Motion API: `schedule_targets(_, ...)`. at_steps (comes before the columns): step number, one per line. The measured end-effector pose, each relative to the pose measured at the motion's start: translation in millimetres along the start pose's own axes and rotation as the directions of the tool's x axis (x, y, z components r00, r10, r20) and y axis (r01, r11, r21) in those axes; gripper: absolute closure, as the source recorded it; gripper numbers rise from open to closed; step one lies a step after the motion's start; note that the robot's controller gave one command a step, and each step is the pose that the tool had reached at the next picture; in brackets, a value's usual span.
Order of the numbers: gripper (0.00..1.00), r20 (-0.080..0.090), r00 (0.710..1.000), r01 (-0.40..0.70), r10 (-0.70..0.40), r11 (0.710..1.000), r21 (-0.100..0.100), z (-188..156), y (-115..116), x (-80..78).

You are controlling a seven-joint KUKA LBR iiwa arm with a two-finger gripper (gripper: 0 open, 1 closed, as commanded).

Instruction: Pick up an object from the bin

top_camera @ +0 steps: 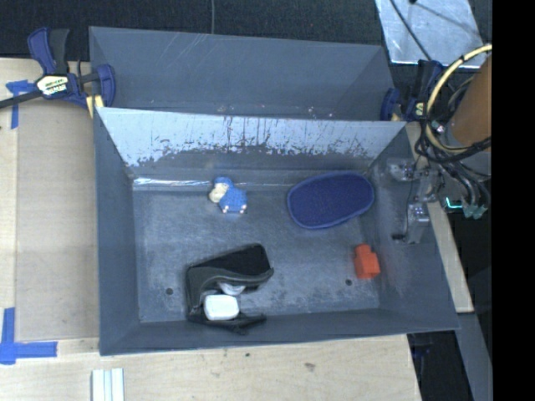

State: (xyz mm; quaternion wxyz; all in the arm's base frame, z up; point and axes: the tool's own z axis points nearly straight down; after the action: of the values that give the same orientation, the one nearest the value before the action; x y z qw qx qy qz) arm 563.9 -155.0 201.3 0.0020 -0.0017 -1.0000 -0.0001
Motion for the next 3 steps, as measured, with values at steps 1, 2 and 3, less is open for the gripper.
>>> schedule_targets(1,0.00,-0.002,1.000,0.004,-0.004,1.000,0.000,134.2,34.1,-63.0)
schedule_targets(2,0.00,0.007,0.919,0.394,-0.394,0.919,0.003,99.2,54.8,-50.0)
schedule_targets(3,0.00,0.010,0.957,0.290,-0.290,0.957,0.004,89.2,46.0,-59.7)
